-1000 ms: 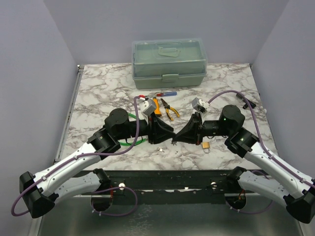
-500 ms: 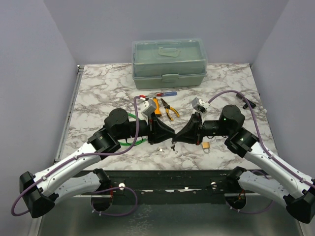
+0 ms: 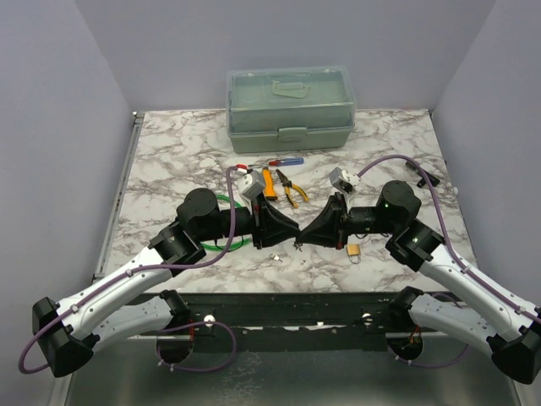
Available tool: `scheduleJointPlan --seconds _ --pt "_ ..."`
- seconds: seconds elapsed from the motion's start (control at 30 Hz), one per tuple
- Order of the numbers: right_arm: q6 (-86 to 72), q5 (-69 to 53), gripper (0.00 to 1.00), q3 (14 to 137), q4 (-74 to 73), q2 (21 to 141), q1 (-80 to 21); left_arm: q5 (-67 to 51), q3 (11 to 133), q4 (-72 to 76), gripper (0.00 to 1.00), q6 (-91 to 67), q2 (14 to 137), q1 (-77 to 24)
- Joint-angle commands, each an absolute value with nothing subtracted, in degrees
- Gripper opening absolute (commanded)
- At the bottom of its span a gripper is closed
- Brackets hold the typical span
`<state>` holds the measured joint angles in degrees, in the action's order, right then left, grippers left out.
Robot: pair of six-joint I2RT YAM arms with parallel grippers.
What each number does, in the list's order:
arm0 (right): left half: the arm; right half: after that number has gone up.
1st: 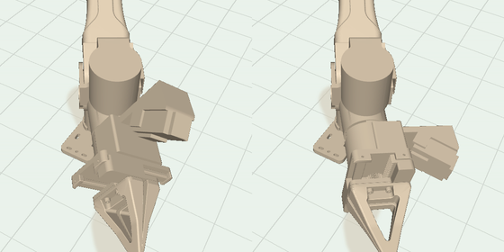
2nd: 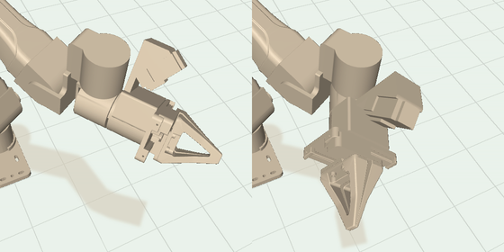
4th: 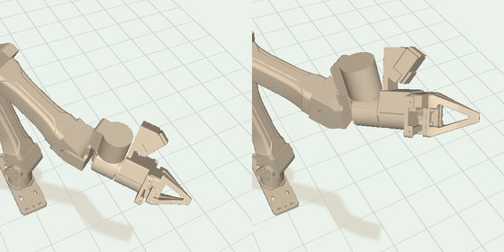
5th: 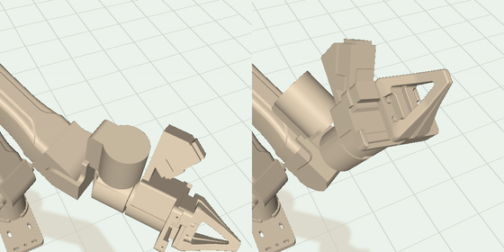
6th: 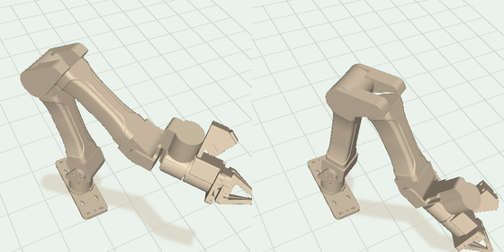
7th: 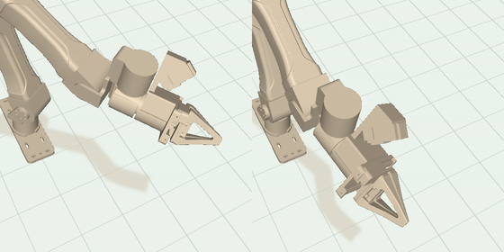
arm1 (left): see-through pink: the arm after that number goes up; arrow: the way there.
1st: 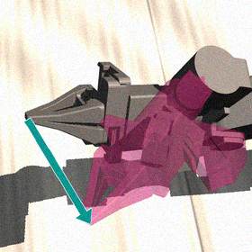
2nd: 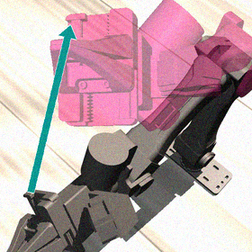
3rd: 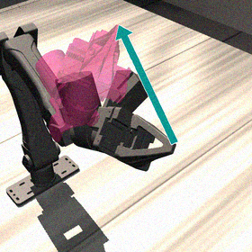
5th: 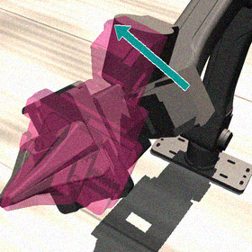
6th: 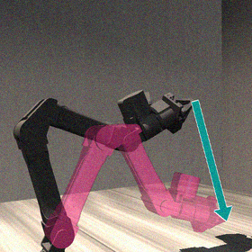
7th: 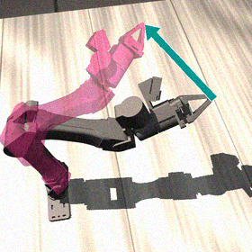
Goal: Unlock with the key
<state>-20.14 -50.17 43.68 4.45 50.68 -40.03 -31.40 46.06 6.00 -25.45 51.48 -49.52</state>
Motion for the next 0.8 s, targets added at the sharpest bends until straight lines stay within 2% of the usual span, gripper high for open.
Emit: scheduleJointPlan --seconds 0.0,0.17,0.37,0.4,0.47,0.53,0.6,0.77 --pt "-21.1 -49.1 0.01 44.8 7.0 50.5 -40.3 -33.0 44.7 7.6 0.21 -26.1 50.4 -49.5" --pt "-21.6 -48.7 0.0 44.7 7.8 50.3 -40.3 -33.0 44.4 8.4 0.0 -26.7 51.0 -49.4" --pt "-22.8 -46.8 0.02 44.6 7.9 50.5 -40.3 -29.1 43.5 9.7 0.0 -27.4 50.2 -49.4" --pt "-22.9 -46.4 0.07 44.8 7.4 50.7 -40.3 -27.6 43.3 9.7 0.0 -27.4 49.8 -49.4" --pt "-23.1 -45.9 0.26 44.6 7.0 50.9 -40.3 -24.7 43.2 9.7 0.0 -27.6 49.0 -49.4" --pt "-23.3 -45.4 0.4 44.1 7.3 51.0 -40.3 -22.9 43.2 9.7 0.0 -27.6 48.3 -49.4" --pt "-23.9 -45.0 0.45 43.6 8.0 50.9 -40.3 -21.8 43.2 10.1 0.0 -27.6 47.7 -49.4" --pt "-25.3 -44.3 0.51 42.5 10.6 51.0 -40.3 -20.8 43.0 11.3 0.0 -28.0 46.7 -49.4"
